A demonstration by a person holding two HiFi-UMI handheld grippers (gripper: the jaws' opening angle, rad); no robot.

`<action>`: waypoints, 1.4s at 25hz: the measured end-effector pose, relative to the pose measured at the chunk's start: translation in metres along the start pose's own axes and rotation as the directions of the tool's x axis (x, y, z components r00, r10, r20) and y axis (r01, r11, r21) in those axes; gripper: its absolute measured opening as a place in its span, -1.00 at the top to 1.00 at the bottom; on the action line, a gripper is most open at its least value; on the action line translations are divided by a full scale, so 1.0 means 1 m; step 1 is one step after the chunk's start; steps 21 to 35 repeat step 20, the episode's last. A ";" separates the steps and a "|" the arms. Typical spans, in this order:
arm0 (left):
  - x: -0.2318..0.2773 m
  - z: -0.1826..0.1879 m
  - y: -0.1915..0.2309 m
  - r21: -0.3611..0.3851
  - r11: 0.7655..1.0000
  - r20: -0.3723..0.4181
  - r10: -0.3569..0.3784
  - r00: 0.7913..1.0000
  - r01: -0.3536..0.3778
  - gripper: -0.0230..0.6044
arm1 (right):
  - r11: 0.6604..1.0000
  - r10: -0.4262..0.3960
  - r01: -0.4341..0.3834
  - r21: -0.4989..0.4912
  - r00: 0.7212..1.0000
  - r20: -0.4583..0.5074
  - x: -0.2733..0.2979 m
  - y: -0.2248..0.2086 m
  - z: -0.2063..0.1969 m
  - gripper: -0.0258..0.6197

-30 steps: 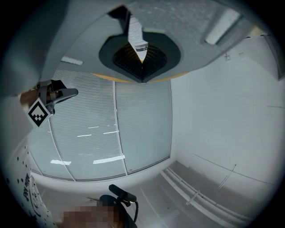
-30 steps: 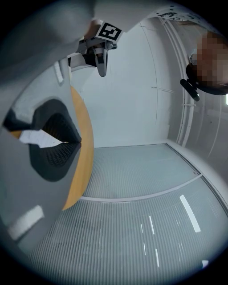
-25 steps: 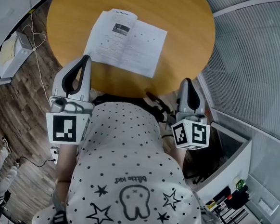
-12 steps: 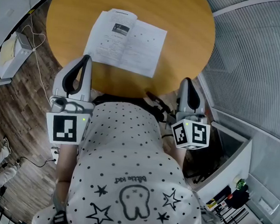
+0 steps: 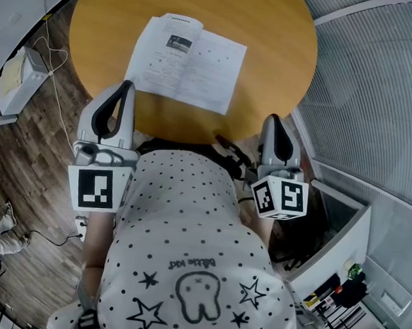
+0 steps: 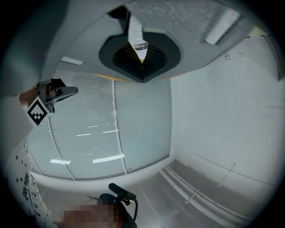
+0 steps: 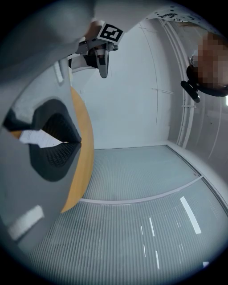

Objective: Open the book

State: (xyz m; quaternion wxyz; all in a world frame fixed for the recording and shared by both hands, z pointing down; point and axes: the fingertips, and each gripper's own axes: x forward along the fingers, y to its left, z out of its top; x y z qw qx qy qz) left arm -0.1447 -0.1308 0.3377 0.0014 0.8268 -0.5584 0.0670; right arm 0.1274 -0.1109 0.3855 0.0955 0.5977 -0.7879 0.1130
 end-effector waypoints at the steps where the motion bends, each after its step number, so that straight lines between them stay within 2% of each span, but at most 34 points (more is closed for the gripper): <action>1: 0.000 0.000 0.000 0.001 1.000 0.000 0.001 1.000 -0.001 0.90 | 1.000 0.000 0.000 0.000 1.000 0.000 0.000 0.000 0.000 0.91; 35: 0.002 -0.004 -0.003 0.006 1.000 -0.003 -0.013 1.000 0.013 0.90 | 1.000 -0.017 0.017 0.006 1.000 -0.005 -0.005 -0.005 -0.007 0.91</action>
